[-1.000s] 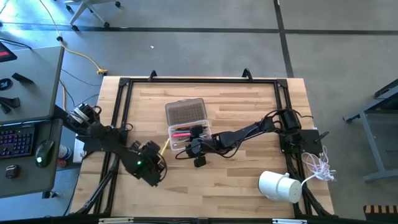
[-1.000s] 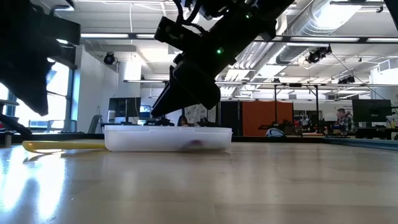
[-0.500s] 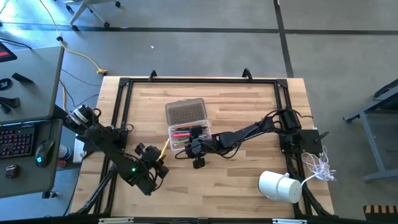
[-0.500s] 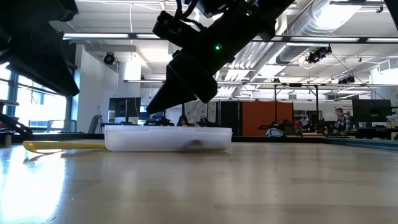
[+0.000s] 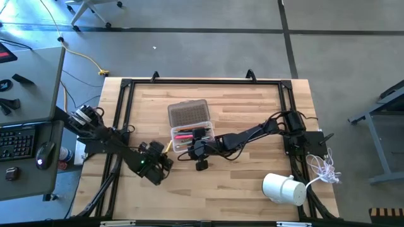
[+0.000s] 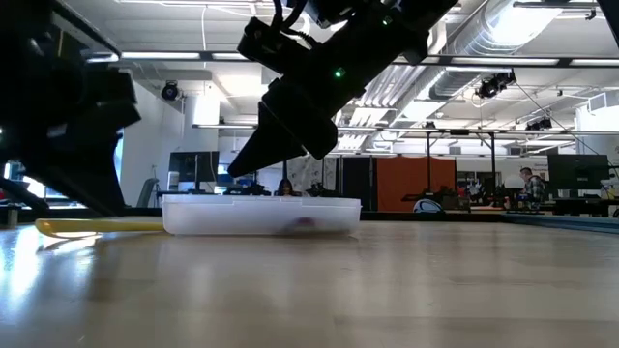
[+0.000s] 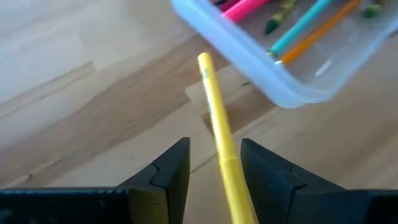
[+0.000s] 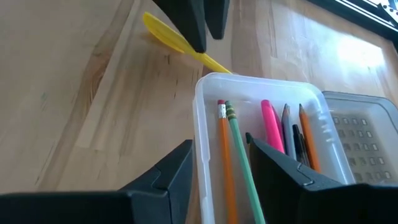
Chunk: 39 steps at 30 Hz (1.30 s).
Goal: Pick & place school supplies into a supply box
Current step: Put the yellow pen into the gray supply box
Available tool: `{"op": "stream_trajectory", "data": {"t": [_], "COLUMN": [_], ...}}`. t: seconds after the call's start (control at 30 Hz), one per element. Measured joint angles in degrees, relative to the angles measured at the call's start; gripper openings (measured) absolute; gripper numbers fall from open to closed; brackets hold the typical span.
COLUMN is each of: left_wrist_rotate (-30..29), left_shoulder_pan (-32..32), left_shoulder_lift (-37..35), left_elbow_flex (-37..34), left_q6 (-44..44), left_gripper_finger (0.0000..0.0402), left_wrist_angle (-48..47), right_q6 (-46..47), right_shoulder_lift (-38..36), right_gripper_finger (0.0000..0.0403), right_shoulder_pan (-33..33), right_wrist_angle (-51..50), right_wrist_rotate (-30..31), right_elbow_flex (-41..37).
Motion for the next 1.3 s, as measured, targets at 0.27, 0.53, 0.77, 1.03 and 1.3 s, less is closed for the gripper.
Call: {"op": "stream_trajectory", "data": {"t": [0.27, 0.53, 0.77, 1.03, 1.3], "left_wrist_rotate": [0.5, 0.2, 2.3, 0.5, 0.1], "left_shoulder_pan": [0.3, 0.3, 0.3, 0.2, 0.4], "left_shoulder_lift": [0.0, 0.1, 1.0, 7.0, 4.3], "left_elbow_flex": [-4.0, -4.3, -4.3, -3.9, -1.7], "left_q6": [0.4, 0.9, 2.0, 0.0, -3.2], "left_gripper_finger": [0.0179, 0.0179, 0.0176, 0.0122, 0.0043], "left_wrist_angle": [4.5, 5.7, 6.9, 7.8, 4.7], "right_q6": [-0.3, -0.2, -0.2, 0.7, 1.2], "right_shoulder_lift": [0.0, 0.0, 0.0, 0.0, 0.0], "right_gripper_finger": [0.0142, 0.0142, 0.0142, 0.0141, 0.014], "right_shoulder_pan": [0.0, 0.0, 0.0, 0.0, 0.1], "right_wrist_angle": [0.1, 0.1, 0.1, 0.0, 0.8], "right_wrist_rotate": [0.0, 0.0, 0.0, -0.4, -0.4], "right_elbow_flex": [0.0, 0.0, 0.0, 0.0, 0.0]}}
